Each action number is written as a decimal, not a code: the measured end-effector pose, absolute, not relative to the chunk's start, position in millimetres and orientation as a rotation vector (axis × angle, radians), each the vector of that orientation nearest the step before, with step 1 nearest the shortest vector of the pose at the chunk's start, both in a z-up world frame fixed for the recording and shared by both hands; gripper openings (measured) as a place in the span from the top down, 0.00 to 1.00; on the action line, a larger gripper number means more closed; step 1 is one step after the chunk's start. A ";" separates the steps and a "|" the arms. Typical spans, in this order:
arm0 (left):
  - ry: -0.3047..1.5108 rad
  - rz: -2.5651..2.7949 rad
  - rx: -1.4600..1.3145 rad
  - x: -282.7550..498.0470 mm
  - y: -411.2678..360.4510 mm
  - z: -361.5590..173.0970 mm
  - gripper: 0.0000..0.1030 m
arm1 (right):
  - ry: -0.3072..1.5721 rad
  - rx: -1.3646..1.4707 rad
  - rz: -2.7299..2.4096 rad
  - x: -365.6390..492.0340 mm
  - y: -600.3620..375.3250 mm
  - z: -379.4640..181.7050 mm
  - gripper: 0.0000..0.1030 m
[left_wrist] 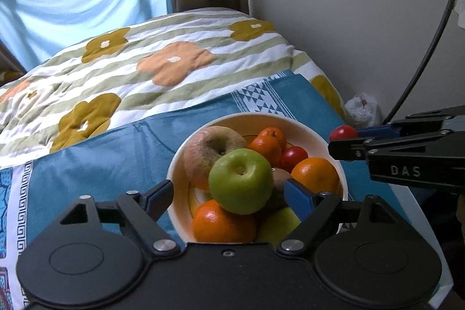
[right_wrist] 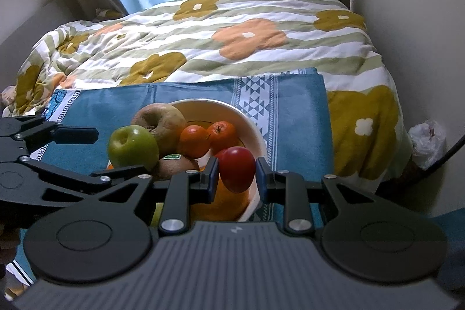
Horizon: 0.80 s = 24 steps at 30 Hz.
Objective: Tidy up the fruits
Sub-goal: 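Lower the cherry tomato into the bowl and open the right tool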
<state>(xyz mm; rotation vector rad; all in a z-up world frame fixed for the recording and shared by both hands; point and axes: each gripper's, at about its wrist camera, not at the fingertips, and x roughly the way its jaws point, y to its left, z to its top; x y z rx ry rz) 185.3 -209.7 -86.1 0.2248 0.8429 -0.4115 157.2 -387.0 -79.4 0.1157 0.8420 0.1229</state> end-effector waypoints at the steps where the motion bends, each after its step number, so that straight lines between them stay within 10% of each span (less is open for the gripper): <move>1: 0.842 -0.403 0.219 184.3 -206.6 -84.4 0.16 | 0.841 0.112 0.132 158.8 -384.8 -79.0 0.59; 19: 0.852 -0.266 0.151 167.0 -167.5 -77.2 0.16 | 0.855 0.053 0.162 209.0 -385.8 -107.7 0.59; 24: 0.856 -0.248 0.127 159.2 -158.8 -74.0 0.16 | 0.837 0.054 0.157 203.0 -384.9 -104.9 0.34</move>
